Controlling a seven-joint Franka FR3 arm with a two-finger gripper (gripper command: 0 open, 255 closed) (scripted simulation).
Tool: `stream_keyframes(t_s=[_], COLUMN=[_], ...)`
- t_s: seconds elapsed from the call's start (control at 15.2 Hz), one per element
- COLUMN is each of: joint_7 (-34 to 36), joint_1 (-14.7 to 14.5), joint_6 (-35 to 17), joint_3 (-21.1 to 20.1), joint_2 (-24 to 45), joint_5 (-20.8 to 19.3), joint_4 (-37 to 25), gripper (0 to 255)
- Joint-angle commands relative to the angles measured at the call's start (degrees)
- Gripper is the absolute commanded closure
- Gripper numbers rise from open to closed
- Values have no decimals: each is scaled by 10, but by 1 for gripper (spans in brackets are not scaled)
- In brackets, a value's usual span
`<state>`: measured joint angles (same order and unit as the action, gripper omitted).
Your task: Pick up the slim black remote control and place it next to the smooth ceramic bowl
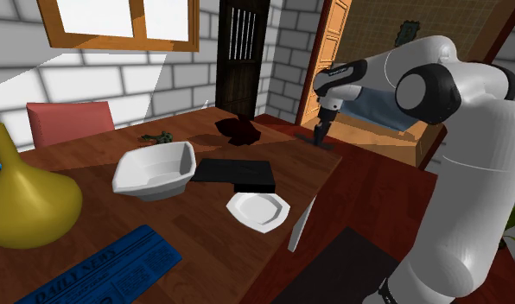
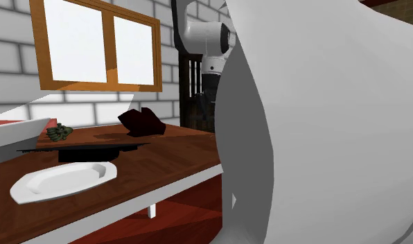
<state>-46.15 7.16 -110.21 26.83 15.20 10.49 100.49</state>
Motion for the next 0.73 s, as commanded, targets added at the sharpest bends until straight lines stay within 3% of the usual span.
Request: stream_keyframes(t_s=[0.0, 0.66], joint_7=[2, 11], joint_1=[0, 1], joint_6=[15, 86], joint_3=[1, 4], joint_2=[-4, -18], joint_5=[-3, -12], joint_4=[-11, -71], gripper=[255, 255])
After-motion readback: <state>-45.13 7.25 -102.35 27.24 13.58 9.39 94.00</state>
